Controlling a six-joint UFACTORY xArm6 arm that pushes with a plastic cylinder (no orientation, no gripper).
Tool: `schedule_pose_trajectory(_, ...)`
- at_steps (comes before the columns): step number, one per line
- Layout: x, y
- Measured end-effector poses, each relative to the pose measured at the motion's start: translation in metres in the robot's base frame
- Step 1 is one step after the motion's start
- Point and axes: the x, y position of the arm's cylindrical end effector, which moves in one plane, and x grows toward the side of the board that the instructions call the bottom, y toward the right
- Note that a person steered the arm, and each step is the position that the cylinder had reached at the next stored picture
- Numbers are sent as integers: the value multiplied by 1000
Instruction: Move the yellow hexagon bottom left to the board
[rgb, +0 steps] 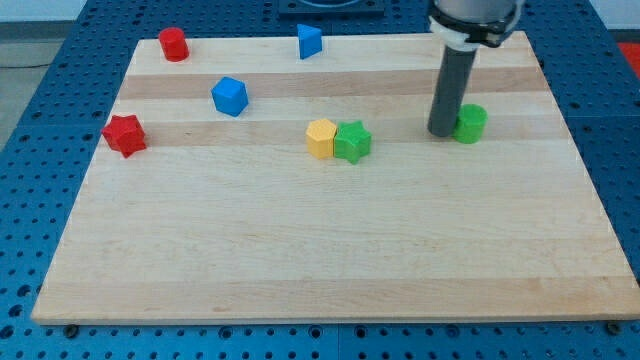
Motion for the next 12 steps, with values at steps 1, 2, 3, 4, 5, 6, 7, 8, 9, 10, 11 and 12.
schedule_pose_trajectory(1, 0, 19)
schedule_pose_trajectory(2, 0, 33)
schedule_pose_trajectory(3, 0, 34)
schedule_pose_trajectory(4, 0, 25)
schedule_pose_trajectory(5, 0, 8)
schedule_pose_trajectory(6, -16, -16)
schedule_pose_trajectory(7, -37, -57)
schedule_pose_trajectory(8, -37, -90)
schedule_pose_trajectory(9, -37, -112)
schedule_pose_trajectory(10, -28, -133)
schedule_pose_trajectory(11, -24, -151)
schedule_pose_trajectory(12, -9, -158)
